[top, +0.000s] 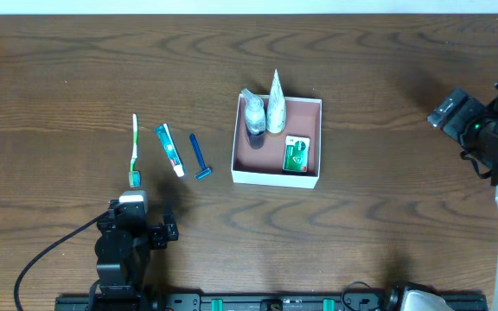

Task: Pack container
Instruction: 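Reach the left gripper to the green toothbrush and grasp it, then carry the toothbrush with the left gripper into the box and release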

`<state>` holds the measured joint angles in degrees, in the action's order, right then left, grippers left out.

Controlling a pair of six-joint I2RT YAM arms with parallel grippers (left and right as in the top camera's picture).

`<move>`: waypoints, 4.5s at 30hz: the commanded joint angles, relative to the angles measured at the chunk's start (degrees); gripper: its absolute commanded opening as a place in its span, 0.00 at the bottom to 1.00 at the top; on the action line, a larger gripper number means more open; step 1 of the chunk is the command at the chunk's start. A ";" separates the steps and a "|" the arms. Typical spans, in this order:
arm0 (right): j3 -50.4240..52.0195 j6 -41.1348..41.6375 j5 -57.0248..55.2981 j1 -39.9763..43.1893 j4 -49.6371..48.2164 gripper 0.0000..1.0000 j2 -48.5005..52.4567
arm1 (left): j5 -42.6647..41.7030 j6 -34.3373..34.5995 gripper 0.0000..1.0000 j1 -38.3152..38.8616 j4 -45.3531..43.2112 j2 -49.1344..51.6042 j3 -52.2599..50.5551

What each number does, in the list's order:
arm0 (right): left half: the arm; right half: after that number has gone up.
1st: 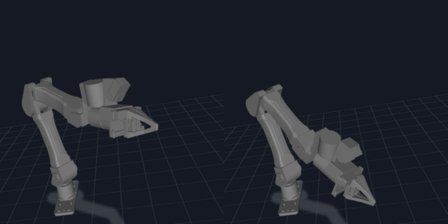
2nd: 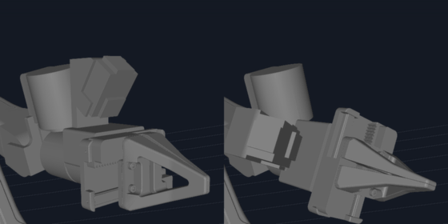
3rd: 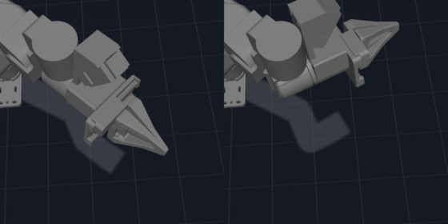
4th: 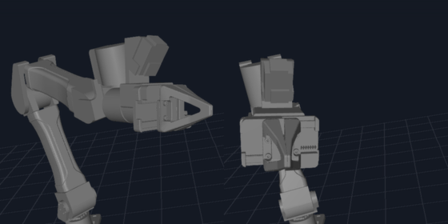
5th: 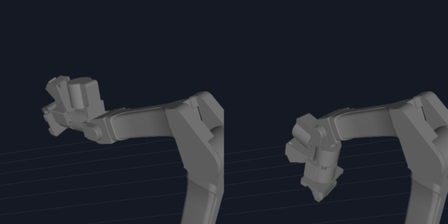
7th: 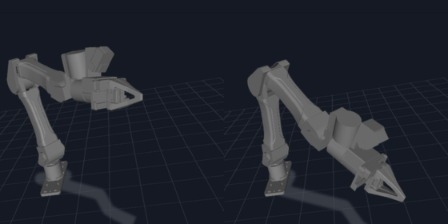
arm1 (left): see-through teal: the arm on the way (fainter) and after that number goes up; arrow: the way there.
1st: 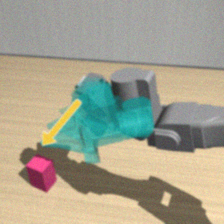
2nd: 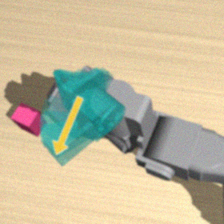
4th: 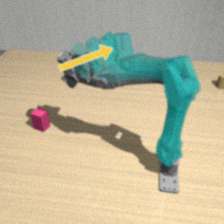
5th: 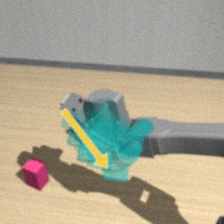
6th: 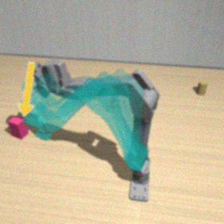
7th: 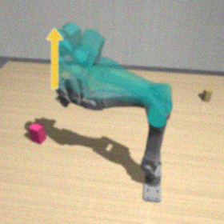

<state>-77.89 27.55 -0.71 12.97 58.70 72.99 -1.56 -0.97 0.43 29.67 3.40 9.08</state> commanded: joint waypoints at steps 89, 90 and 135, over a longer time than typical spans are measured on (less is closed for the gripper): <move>-0.33 -0.83 1.60 0.52 0.07 0.99 0.04 | -6.99 -8.92 0.06 -4.24 14.10 77.50 62.31; -0.33 -0.83 1.60 0.52 0.09 0.99 0.04 | -9.53 -10.40 0.06 -2.71 14.25 75.38 62.31; -0.33 -0.83 1.60 0.52 0.09 0.99 0.04 | -8.66 -24.57 0.56 22.62 7.61 80.02 62.29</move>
<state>-77.82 27.53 0.67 13.04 58.76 73.01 -16.29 -34.26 26.92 35.59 86.72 71.18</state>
